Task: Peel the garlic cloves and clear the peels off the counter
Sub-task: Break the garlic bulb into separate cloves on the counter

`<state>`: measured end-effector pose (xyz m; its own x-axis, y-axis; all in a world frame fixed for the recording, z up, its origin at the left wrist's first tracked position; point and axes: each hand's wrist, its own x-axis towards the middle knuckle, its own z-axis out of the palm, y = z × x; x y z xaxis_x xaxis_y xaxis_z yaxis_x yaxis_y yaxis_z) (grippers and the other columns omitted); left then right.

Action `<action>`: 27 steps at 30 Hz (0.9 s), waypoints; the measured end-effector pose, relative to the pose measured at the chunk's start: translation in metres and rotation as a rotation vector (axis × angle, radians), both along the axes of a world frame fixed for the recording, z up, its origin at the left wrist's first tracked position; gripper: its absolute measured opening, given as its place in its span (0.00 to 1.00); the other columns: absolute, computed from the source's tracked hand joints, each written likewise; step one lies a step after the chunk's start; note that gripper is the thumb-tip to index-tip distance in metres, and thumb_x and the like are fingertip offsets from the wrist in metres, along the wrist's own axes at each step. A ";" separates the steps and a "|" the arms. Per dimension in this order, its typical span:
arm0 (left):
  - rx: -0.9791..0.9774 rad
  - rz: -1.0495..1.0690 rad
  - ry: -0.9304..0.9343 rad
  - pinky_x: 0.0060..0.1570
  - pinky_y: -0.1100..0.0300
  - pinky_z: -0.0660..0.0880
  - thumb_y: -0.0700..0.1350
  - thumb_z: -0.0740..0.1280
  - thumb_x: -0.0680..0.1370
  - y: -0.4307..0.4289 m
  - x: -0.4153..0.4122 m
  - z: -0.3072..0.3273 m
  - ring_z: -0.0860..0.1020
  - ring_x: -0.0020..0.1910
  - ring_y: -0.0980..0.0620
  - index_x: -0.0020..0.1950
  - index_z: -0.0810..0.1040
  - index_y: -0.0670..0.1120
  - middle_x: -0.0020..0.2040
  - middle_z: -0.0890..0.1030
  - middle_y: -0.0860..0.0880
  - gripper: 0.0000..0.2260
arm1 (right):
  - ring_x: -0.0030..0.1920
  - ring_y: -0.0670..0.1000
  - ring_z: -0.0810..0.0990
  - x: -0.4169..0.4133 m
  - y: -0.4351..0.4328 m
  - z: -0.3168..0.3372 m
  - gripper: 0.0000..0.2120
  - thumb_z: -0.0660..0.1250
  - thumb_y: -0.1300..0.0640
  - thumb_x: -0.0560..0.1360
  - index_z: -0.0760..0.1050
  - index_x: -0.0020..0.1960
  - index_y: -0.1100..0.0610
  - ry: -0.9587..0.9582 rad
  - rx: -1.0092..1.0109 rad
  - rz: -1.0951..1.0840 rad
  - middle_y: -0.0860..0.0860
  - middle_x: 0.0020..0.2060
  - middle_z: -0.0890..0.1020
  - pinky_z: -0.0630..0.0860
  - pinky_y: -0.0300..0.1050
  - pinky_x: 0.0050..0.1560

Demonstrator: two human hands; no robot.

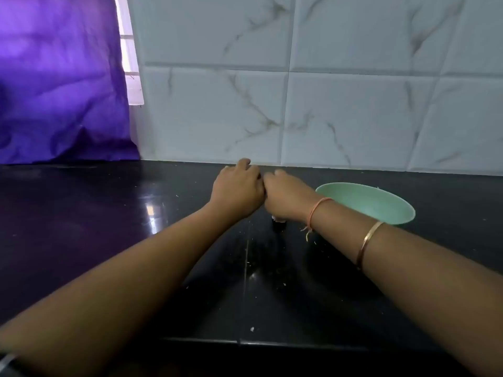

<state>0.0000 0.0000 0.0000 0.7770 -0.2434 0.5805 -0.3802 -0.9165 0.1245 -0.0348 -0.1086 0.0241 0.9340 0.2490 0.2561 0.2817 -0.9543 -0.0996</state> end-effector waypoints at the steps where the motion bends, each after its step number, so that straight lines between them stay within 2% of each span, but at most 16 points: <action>1: 0.026 0.014 0.016 0.53 0.53 0.67 0.46 0.55 0.80 0.003 -0.001 -0.001 0.74 0.56 0.41 0.59 0.75 0.41 0.66 0.70 0.42 0.15 | 0.57 0.62 0.74 -0.003 0.002 -0.003 0.15 0.56 0.61 0.77 0.68 0.62 0.63 0.036 -0.068 -0.046 0.61 0.60 0.69 0.68 0.47 0.49; 3: 0.018 0.005 0.018 0.49 0.54 0.69 0.47 0.56 0.79 0.009 0.000 -0.005 0.75 0.55 0.42 0.58 0.75 0.42 0.66 0.70 0.44 0.14 | 0.58 0.62 0.74 -0.004 0.003 -0.011 0.14 0.57 0.60 0.76 0.72 0.60 0.62 0.082 -0.169 -0.094 0.62 0.61 0.71 0.71 0.48 0.53; 5: 0.011 0.003 0.042 0.48 0.54 0.70 0.47 0.56 0.79 0.013 0.001 -0.007 0.74 0.56 0.44 0.58 0.75 0.44 0.67 0.69 0.45 0.13 | 0.58 0.61 0.76 -0.006 0.002 -0.018 0.13 0.58 0.60 0.75 0.74 0.57 0.61 0.144 -0.224 -0.114 0.61 0.58 0.75 0.73 0.47 0.53; 7: 0.007 0.007 0.071 0.48 0.54 0.70 0.47 0.57 0.79 0.013 0.003 -0.008 0.73 0.58 0.44 0.59 0.74 0.44 0.67 0.68 0.46 0.13 | 0.57 0.61 0.76 -0.003 -0.002 -0.021 0.12 0.59 0.60 0.75 0.74 0.56 0.61 0.143 -0.228 -0.116 0.60 0.56 0.77 0.73 0.47 0.51; 10: -0.097 -0.021 0.143 0.46 0.57 0.69 0.47 0.57 0.79 0.011 0.007 -0.010 0.73 0.56 0.47 0.59 0.74 0.45 0.64 0.70 0.47 0.13 | 0.55 0.62 0.76 0.003 -0.007 -0.027 0.09 0.59 0.60 0.75 0.72 0.53 0.61 0.056 -0.159 -0.080 0.61 0.54 0.77 0.71 0.47 0.47; 12: -0.211 -0.036 0.250 0.46 0.58 0.69 0.46 0.58 0.78 0.008 0.012 -0.011 0.74 0.52 0.49 0.59 0.73 0.45 0.61 0.72 0.47 0.12 | 0.53 0.62 0.76 0.010 -0.008 -0.031 0.03 0.59 0.58 0.75 0.71 0.46 0.58 0.031 0.001 -0.018 0.60 0.52 0.77 0.68 0.46 0.44; 14: -0.387 -0.037 0.369 0.47 0.57 0.72 0.44 0.59 0.77 0.006 0.016 -0.011 0.75 0.47 0.50 0.55 0.74 0.43 0.55 0.77 0.46 0.09 | 0.51 0.59 0.76 0.016 -0.009 -0.034 0.04 0.61 0.58 0.74 0.72 0.46 0.58 0.008 0.222 0.039 0.59 0.50 0.79 0.68 0.44 0.43; 16: -0.751 -0.086 0.538 0.48 0.53 0.77 0.41 0.58 0.79 0.006 0.017 -0.011 0.77 0.39 0.49 0.51 0.75 0.41 0.46 0.79 0.43 0.08 | 0.48 0.54 0.78 0.022 -0.009 -0.036 0.08 0.65 0.59 0.73 0.75 0.51 0.58 -0.005 0.460 0.060 0.55 0.48 0.81 0.69 0.42 0.43; 18: -1.161 -0.185 0.755 0.43 0.55 0.79 0.43 0.58 0.81 0.009 0.012 -0.012 0.79 0.33 0.50 0.52 0.76 0.38 0.42 0.80 0.42 0.11 | 0.43 0.49 0.77 0.026 -0.009 -0.038 0.09 0.67 0.61 0.71 0.76 0.51 0.57 0.006 0.679 0.084 0.51 0.44 0.80 0.69 0.37 0.40; 19: -1.281 -0.230 0.823 0.41 0.57 0.79 0.45 0.58 0.81 0.012 0.011 -0.014 0.80 0.33 0.50 0.51 0.77 0.38 0.41 0.81 0.42 0.12 | 0.41 0.47 0.76 0.028 -0.008 -0.040 0.09 0.69 0.62 0.71 0.76 0.51 0.56 0.012 0.761 0.093 0.49 0.43 0.80 0.70 0.35 0.39; 23: -1.429 -0.345 0.909 0.41 0.61 0.80 0.46 0.61 0.80 0.018 0.006 -0.021 0.81 0.38 0.50 0.52 0.78 0.39 0.43 0.82 0.44 0.12 | 0.41 0.47 0.78 0.031 -0.006 -0.049 0.12 0.72 0.61 0.70 0.73 0.52 0.56 0.047 1.032 0.123 0.51 0.45 0.79 0.76 0.42 0.45; 27: -1.475 -0.400 0.919 0.42 0.64 0.80 0.41 0.66 0.77 0.014 0.004 -0.023 0.80 0.41 0.52 0.50 0.79 0.38 0.45 0.82 0.43 0.07 | 0.44 0.48 0.80 0.029 -0.009 -0.055 0.14 0.70 0.67 0.70 0.73 0.52 0.56 0.077 1.214 0.145 0.53 0.47 0.80 0.76 0.37 0.45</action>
<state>0.0041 0.0140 -0.0234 0.9749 -0.2102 -0.0734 0.1283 0.2613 0.9567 -0.0056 -0.1173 -0.0312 0.9403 -0.0101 0.3401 0.3320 -0.1910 -0.9237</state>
